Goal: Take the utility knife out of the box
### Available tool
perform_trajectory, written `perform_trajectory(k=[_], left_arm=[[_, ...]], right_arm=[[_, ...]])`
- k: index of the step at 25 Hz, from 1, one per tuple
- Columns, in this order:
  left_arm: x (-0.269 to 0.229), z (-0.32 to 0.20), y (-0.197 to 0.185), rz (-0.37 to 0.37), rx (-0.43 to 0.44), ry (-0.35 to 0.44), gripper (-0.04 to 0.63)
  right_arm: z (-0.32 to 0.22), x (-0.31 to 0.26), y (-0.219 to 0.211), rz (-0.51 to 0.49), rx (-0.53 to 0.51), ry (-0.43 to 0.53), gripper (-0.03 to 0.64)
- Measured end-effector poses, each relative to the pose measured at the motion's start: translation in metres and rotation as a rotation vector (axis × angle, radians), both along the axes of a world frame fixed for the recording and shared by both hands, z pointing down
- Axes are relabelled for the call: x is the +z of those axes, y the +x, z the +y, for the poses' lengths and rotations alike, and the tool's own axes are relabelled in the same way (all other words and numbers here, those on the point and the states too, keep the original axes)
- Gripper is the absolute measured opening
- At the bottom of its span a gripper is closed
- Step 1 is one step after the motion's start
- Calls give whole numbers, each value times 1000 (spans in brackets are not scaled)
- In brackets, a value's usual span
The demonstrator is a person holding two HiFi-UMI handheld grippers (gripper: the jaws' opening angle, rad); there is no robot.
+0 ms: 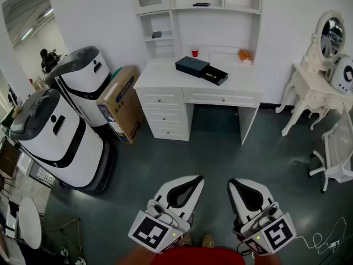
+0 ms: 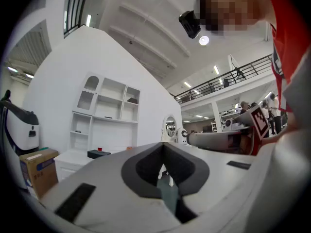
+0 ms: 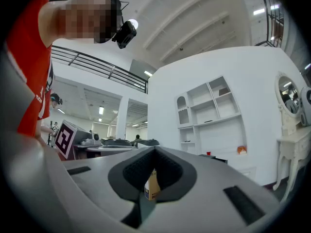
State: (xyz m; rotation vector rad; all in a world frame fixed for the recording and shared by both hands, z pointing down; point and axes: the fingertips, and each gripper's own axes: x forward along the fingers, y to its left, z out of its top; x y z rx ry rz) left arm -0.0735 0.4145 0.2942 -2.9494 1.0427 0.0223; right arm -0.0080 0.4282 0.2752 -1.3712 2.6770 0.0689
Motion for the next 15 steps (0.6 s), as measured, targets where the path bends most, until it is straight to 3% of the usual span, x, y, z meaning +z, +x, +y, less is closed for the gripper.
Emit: perform_trajectory(k=[12, 15], left_arm=[[-3, 1, 3, -2, 8, 13, 8], [-7, -3, 6, 17, 0, 60, 8]], right_arm=[[1, -4, 0, 10, -5, 3, -8], [1, -4, 6, -3, -7, 4, -8]])
